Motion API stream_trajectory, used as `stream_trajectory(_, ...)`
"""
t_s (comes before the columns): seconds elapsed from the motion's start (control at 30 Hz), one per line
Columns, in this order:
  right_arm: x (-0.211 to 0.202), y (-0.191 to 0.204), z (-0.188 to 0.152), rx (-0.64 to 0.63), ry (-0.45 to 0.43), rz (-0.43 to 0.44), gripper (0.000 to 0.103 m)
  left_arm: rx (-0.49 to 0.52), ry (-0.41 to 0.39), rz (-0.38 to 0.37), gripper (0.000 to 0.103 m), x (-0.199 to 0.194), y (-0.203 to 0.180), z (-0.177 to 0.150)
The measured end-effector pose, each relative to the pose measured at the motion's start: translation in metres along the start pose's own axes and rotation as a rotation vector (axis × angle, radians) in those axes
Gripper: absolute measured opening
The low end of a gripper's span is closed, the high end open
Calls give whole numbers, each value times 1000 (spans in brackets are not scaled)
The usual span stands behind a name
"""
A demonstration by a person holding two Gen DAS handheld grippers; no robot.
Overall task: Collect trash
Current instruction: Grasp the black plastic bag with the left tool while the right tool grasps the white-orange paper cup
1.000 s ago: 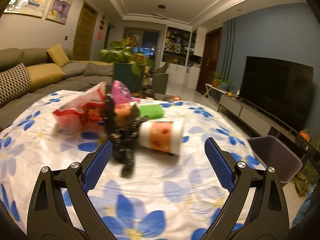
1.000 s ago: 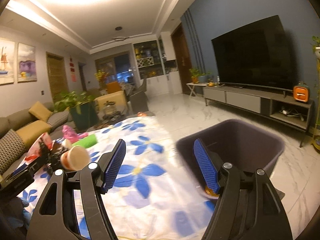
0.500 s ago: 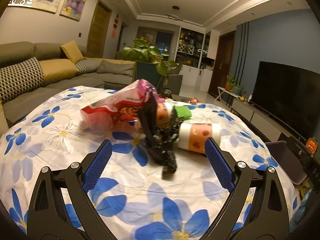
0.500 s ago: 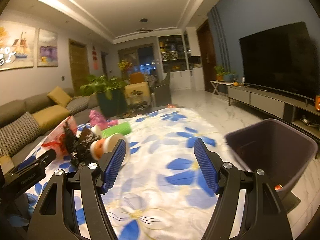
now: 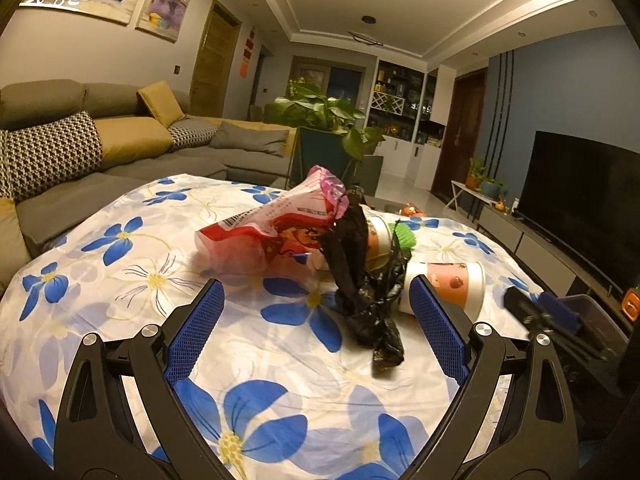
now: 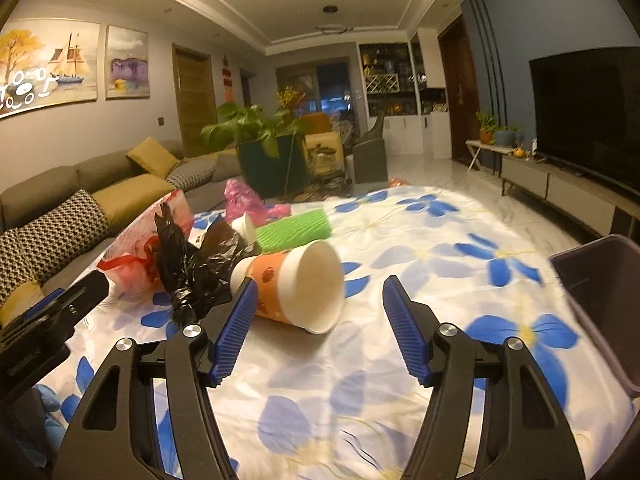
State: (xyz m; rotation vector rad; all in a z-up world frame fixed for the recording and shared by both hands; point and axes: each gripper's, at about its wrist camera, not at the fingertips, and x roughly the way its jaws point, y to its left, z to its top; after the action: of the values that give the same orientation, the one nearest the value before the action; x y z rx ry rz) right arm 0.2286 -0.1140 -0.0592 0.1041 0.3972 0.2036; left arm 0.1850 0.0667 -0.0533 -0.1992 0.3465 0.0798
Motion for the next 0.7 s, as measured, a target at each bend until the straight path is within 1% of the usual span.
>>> stream_trajectory(0.17, 19, 1, 4, 37, 44, 29, 58, 0, -6, 2, 92, 5, 2, 4)
stream_trajectory(0.27, 30, 1, 5, 54, 77, 46, 50, 3, -8, 2, 92, 9, 3, 7)
stream_trajectory(0.33, 35, 2, 5, 57, 98, 59, 41, 6, 0, 0, 92, 13, 2, 7)
stream_trajectory(0.37, 37, 3, 5, 55, 107, 68, 39, 7, 4, -2, 92, 15, 2, 7)
stream_trajectory(0.43, 37, 6, 5, 45, 116, 86, 24, 10, 12, -3, 92, 18, 1, 7)
stream_trajectory(0.47, 37, 7, 4, 39, 117, 99, 20, 12, 19, -9, 92, 21, 0, 7)
stream_trajectory(0.5, 35, 8, 5, 35, 113, 113, 13, 13, 24, -14, 92, 23, -1, 7)
stream_trajectory(0.6, 27, 8, 5, 27, 94, 137, 8, 13, 53, -35, 92, 32, -4, 7)
stream_trajectory(0.7, 15, 5, 6, 20, 63, 130, 4, 6, 84, -60, 92, 43, -6, 9)
